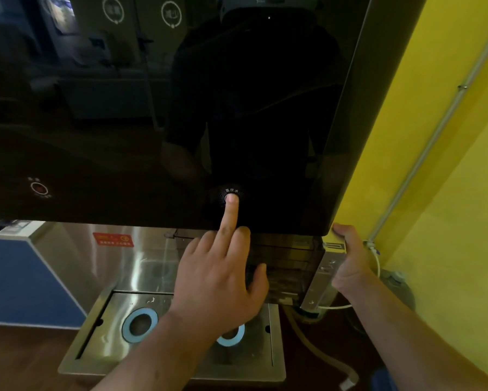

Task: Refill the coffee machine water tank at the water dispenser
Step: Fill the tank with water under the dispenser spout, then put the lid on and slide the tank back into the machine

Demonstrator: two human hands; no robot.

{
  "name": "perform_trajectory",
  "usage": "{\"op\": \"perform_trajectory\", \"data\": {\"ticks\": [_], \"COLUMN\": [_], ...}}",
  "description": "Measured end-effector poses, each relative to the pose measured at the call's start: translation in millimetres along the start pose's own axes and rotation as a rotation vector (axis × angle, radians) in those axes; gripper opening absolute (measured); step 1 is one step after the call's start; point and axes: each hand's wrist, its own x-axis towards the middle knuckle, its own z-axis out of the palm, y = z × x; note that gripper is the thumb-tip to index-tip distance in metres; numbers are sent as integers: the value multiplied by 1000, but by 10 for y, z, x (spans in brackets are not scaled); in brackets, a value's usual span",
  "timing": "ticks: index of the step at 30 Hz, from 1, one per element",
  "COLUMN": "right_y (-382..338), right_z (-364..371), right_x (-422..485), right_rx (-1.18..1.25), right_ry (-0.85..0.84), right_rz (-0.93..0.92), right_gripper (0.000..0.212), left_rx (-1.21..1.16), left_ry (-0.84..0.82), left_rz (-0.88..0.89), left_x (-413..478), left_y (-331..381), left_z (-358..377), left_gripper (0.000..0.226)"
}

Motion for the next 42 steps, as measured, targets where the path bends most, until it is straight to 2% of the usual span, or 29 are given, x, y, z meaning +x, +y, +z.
{"op": "perform_trajectory", "data": {"ticks": [3, 6, 7, 8, 9, 12, 14, 15, 18, 22, 26, 30, 34, 37, 42], "right_y": [-17, -11, -15, -20, -26, -37, -35, -30, -1, 35, 65, 87, 111, 142, 248], "right_z": [23, -6, -14, -17, -13, 15, 11, 8, 17, 26, 12, 39, 131, 266, 599], "right_x": [-17, -18, -22, -30, -36, -59, -56, -59, -101, -182, -295, -466, -714, -960, -1372], "right_rx": [-8, -9, -6, -3, -1, -23, -38, -40, -35, -56, -91, -136, -101, -82, -115], "right_ry": [17, 7, -10, -25, -38, -50, -32, -38, -48, -33, -37, -77, -91, -100, -136], "right_rz": [-1, 12, 17, 23, 24, 27, 33, 36, 14, 16, 21, 56, 49, 18, 94], "right_gripper": [33, 36, 38, 39, 38, 33, 37, 37, 35, 35, 38, 50, 50, 39, 41], "left_rx": [-64, -190, -245, -322, -418, -750, -994, -1099, -1339, -1454, -1460, -1451, -1449, -1440, -1374], "left_ry": [86, 236, 280, 322, 360, 463, 464, 422, 231, 138, 171, 214, 247, 320, 436], "left_rz": [72, 151, 118, 12, -173, -851, -1096, -1136, -1148, -1164, -1165, -1159, -1153, -1109, -1230], "left_x": [-37, -189, -268, -353, -421, -494, -435, -395, -287, -206, -277, -461, -715, -895, -1248], "left_y": [-37, -239, -343, -446, -524, -691, -839, -929, -1014, -899, -825, -764, -719, -686, -705], "left_z": [22, 101, 142, 180, 206, 294, 365, 412, 510, 450, 391, 286, 66, -169, -582], "left_gripper": [42, 27, 19, 10, 2, 12, 22, 34, 56, 64, 66, 62, 59, 58, 57]}}
